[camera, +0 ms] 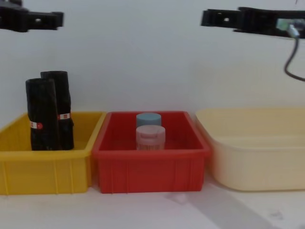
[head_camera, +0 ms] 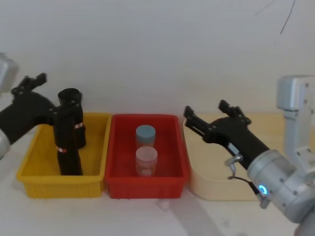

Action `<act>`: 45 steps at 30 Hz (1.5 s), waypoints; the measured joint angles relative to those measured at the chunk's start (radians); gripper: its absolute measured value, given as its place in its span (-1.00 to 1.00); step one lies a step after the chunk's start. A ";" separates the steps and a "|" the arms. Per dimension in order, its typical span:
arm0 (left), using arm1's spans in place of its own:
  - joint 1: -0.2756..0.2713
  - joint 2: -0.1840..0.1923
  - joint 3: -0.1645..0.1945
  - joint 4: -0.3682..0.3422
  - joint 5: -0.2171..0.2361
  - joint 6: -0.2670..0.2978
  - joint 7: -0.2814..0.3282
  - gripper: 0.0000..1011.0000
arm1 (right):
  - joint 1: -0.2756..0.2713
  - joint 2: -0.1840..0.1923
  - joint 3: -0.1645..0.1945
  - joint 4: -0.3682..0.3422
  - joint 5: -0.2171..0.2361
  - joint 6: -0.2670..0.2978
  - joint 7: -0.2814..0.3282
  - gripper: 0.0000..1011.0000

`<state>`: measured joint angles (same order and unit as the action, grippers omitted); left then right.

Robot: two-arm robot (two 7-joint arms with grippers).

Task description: Pick up the garbage bag with the one hand and transfer it to the other hand.

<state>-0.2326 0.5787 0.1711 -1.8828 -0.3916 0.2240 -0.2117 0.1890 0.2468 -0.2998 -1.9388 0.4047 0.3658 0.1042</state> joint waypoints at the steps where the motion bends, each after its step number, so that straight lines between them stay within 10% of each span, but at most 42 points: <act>1: 0.012 0.005 -0.019 -0.003 -0.014 0.007 -0.005 0.98 | 0.008 -0.003 -0.006 0.003 0.000 0.006 0.000 0.98; 19: 0.069 -0.021 -0.110 0.089 -0.171 0.011 -0.081 0.98 | 0.089 -0.035 -0.083 0.073 -0.026 0.108 0.009 0.98; 45: -0.076 -0.052 0.010 0.351 -0.191 -0.016 -0.187 0.98 | 0.124 -0.062 -0.106 0.141 -0.041 0.159 0.036 0.98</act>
<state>-0.3090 0.5264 0.1811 -1.5323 -0.5831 0.2080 -0.3988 0.3132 0.1844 -0.4059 -1.7975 0.3641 0.5245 0.1404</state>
